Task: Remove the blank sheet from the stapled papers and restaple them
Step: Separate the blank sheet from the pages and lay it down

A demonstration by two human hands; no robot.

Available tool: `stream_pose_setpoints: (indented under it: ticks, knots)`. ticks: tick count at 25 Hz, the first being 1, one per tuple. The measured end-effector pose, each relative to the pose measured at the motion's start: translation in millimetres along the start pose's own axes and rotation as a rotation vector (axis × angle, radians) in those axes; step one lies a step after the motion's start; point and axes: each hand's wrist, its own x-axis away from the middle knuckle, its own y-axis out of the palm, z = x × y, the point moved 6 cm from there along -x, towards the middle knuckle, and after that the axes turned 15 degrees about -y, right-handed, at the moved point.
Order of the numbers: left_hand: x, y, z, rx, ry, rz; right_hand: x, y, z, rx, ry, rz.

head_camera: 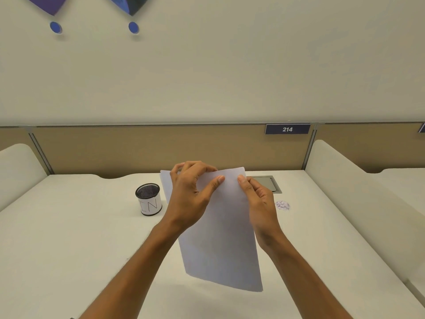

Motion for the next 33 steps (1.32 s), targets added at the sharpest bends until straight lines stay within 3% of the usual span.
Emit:
stream_pose_setpoints:
  ticks: [5, 15, 19, 25, 27, 30, 33]
  knots:
    - [-4, 0, -13, -0.001, -0.058, -0.018, 2, -3, 1, 0.029, -0.060, -0.096]
    - [-11, -5, -40, 0.016, -0.199, 0.009, 14, -12, 28, 0.322, -0.078, -0.247]
    - [4, -9, -49, -0.106, -0.153, 0.239, 19, -18, 29, 0.537, -0.259, -0.180]
    - [55, 39, -63, 0.093, -0.485, 0.009, 32, 2, 30, 0.883, -0.633, -0.209]
    - [59, 43, -66, 0.157, -0.506, 0.015, 35, 5, 35, 0.832, -0.593, -0.195]
    - [56, 32, -75, 0.071, -0.492, 0.093, 29, -5, 39, 0.543, -0.371, -0.091]
    - [54, 18, -122, 0.063, -0.720, 0.104, 20, -17, 49, 0.286, -0.137, 0.023]
